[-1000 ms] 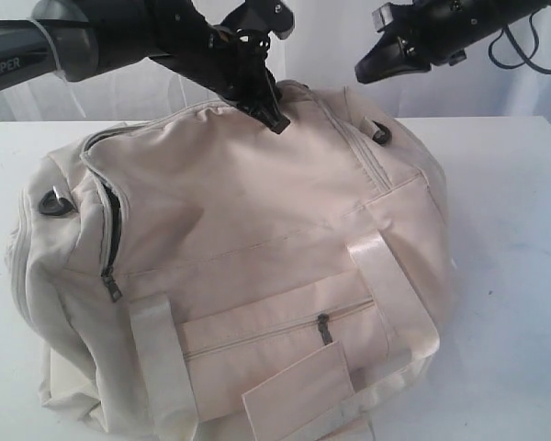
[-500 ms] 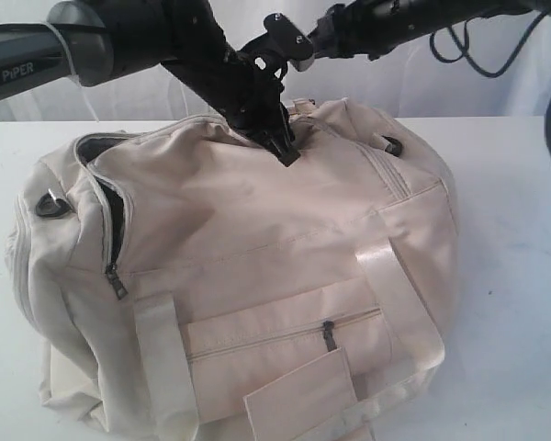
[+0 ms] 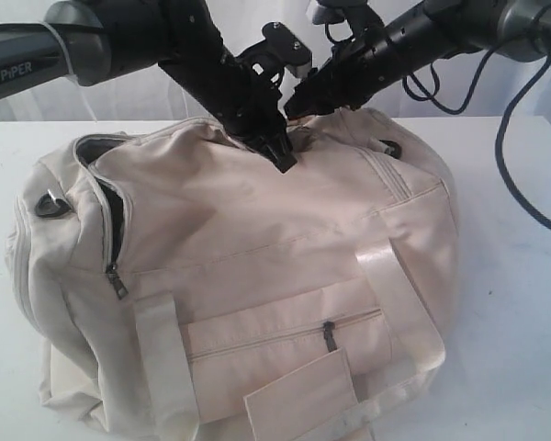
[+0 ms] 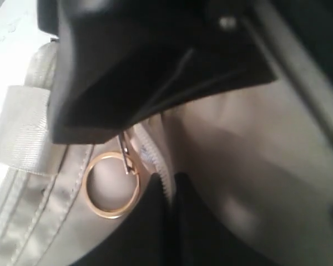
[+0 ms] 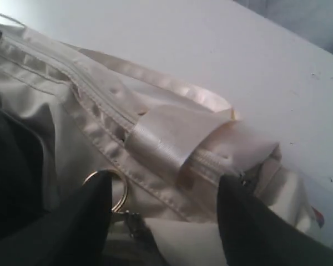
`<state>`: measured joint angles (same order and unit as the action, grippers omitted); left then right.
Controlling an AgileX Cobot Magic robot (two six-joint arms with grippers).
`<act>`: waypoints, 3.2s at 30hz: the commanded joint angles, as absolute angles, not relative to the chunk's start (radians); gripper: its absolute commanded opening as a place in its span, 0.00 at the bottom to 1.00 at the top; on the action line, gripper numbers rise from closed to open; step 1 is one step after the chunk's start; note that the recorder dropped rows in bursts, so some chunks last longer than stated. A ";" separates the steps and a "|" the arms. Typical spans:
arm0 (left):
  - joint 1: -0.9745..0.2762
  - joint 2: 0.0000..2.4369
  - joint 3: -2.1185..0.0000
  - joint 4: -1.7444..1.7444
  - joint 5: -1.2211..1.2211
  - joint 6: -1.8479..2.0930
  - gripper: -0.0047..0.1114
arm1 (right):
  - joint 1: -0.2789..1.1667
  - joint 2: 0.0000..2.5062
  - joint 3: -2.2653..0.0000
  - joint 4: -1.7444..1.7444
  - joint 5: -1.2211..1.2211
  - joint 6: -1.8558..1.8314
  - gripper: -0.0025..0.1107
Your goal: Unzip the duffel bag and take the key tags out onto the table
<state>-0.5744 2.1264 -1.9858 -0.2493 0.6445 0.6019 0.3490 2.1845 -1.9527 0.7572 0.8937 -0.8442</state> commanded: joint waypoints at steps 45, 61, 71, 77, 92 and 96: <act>-0.501 2.087 -2.070 0.058 1.014 0.303 0.16 | 0.433 2.140 -1.953 0.453 0.940 -0.819 0.48; -0.501 2.087 -1.942 0.058 0.950 0.320 0.04 | 0.438 2.185 -1.953 0.305 1.221 -0.641 0.44; -0.501 2.087 -1.930 0.032 0.933 0.321 0.04 | 0.438 2.095 -2.002 0.340 0.955 -0.656 0.38; -0.501 2.087 -1.930 0.032 0.929 0.321 0.04 | 0.476 2.131 -2.002 0.526 0.866 -1.073 0.45; -0.501 2.087 -1.930 -0.041 0.915 0.368 0.04 | 0.499 2.269 -2.002 0.359 0.672 -0.819 0.42; -0.501 2.087 -1.930 -0.112 0.932 0.404 0.04 | 0.499 2.264 -2.002 0.357 0.664 -0.765 0.42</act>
<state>-0.5005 2.0941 -1.9376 -0.0538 0.9057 0.3820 0.5009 2.2656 -2.0005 0.3752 0.6761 -0.7941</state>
